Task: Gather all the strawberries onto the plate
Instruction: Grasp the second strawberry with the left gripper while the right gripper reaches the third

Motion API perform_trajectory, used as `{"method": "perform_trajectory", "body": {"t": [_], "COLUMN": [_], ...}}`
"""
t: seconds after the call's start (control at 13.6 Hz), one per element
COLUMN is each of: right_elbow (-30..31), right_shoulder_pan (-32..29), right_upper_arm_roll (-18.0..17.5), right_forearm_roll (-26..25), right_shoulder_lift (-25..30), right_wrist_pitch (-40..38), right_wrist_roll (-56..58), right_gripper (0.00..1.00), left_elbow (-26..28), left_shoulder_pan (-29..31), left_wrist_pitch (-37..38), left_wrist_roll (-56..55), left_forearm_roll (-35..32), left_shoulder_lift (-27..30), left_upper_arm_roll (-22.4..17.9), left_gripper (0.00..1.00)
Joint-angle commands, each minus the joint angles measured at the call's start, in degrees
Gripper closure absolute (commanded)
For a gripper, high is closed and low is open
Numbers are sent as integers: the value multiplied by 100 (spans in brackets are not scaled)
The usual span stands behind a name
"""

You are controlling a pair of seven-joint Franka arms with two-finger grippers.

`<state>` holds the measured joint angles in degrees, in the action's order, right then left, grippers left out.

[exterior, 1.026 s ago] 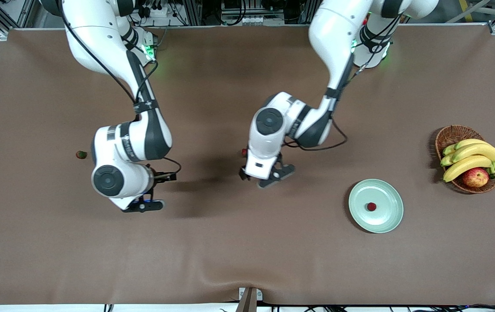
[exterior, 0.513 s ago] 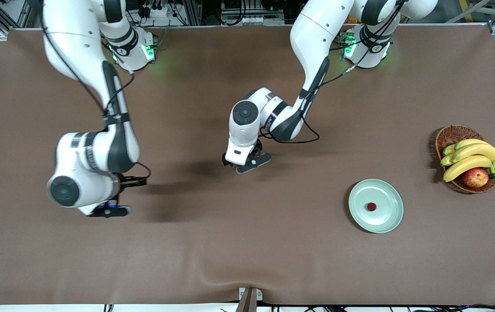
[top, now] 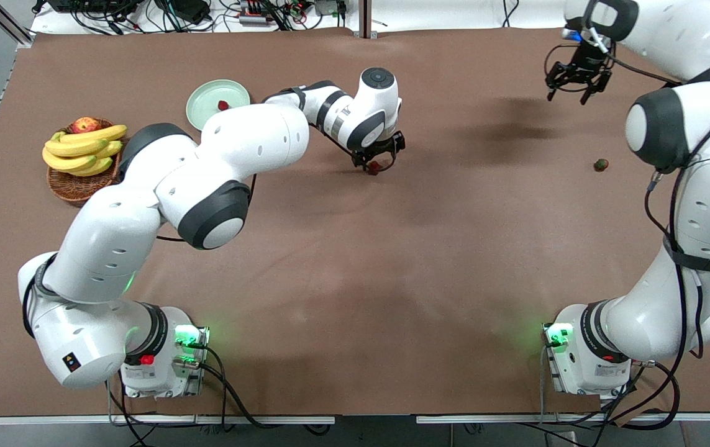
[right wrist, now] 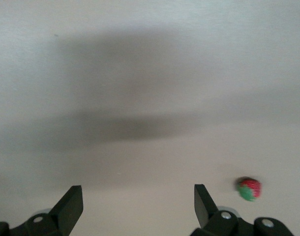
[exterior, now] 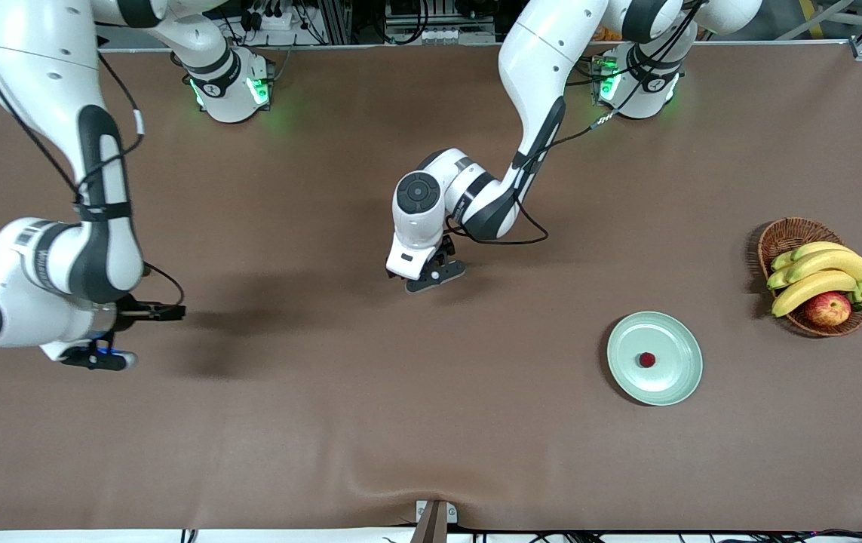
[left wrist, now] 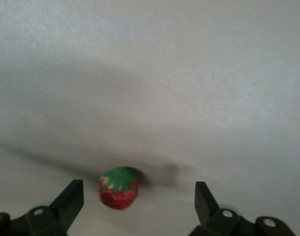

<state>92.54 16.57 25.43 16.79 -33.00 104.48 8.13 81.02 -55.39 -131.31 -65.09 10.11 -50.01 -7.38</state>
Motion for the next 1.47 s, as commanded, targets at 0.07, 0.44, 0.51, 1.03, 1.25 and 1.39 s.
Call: {"method": "perform_trajectory", "body": {"t": [0.07, 0.44, 0.51, 1.03, 1.25, 1.39], "right_elbow": [755, 1624, 1731, 1855, 1855, 1855], "right_shoulder_pan": [-785, -1137, -1216, -1507, -1595, -1595], "right_upper_arm_roll": [-775, -812, -820, -812, -812, -812], "right_forearm_roll": [-851, -1161, -1161, -1178, -1178, -1178], "right_shoulder_lift": [522, 610, 602, 357, 216, 145], "right_wrist_pitch": [563, 1362, 1504, 1541, 1637, 1646], "right_wrist_roll": [153, 460, 531, 935, 1085, 1103], "right_gripper": [0, 0, 0, 0, 1, 16], "left_elbow": [107, 89, 89, 80, 80, 80], "left_shoulder_pan": [-24, -50, -50, 335, 1019, 1634], "left_wrist_pitch": [80, 351, 387, 994, 994, 994], "left_wrist_roll": [181, 67, 41, -153, -153, -101], "left_forearm_roll": [26, 34, 34, 26, 26, 17], "left_shoulder_lift": [53, 80, 97, 869, 1055, 1020], "left_upper_arm_roll": [-36, -36, -44, -675, -1352, -1450], "left_gripper": [0, 100, 100, 100, 100, 100]}}
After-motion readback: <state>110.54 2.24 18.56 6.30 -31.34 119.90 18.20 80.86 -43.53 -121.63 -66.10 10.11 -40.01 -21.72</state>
